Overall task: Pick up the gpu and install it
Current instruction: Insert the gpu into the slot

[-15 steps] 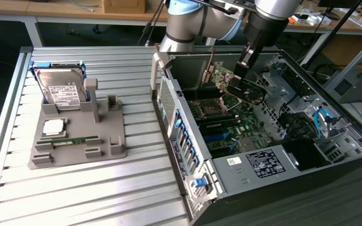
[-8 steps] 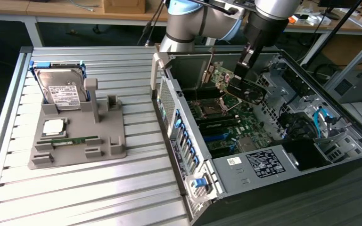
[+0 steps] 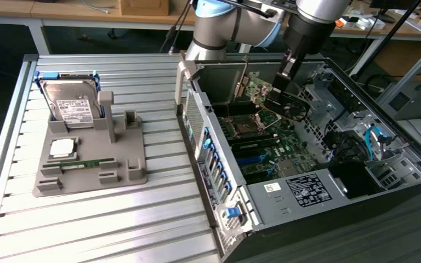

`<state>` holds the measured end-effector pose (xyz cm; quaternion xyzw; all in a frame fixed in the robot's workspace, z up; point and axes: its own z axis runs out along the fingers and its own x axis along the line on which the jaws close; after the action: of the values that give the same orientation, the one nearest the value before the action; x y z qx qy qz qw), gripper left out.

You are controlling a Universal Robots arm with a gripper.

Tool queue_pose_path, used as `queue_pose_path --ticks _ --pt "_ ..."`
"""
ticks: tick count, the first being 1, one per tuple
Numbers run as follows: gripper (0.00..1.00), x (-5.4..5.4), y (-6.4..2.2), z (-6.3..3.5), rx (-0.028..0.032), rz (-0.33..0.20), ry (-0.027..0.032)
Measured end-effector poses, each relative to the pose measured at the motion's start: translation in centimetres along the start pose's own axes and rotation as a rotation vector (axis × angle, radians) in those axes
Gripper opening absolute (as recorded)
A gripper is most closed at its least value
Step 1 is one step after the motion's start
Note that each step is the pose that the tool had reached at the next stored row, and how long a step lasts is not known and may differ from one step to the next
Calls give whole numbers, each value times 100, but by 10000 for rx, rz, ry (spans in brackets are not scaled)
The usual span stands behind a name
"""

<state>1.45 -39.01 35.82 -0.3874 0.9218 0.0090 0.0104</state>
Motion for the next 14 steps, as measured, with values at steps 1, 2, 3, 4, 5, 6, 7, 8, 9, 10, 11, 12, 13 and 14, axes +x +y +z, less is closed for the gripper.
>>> queue_pose_path --ticks 1,2,3,4,5,6,7,8,9,10,11,12,13,14 --pt "27 0 0 0 0 -29 0" --pt "27 0 0 1 -1 -49 0" --pt "27 0 0 1 -2 -73 0" --pt "27 0 0 1 -2 -92 1" --pt "27 0 0 1 -3 -109 1" --pt "27 0 0 1 -4 -152 1" --pt "27 0 0 1 -4 -176 2" --pt "27 0 0 2 -5 -198 1" --pt "27 0 0 2 -5 -228 2" --pt "27 0 0 2 -6 -266 2" --pt "27 0 0 2 -7 -295 3" --pt "27 0 0 3 -7 -313 3" --pt "27 0 0 3 -8 -334 3" --pt "27 0 0 3 -8 -355 4"
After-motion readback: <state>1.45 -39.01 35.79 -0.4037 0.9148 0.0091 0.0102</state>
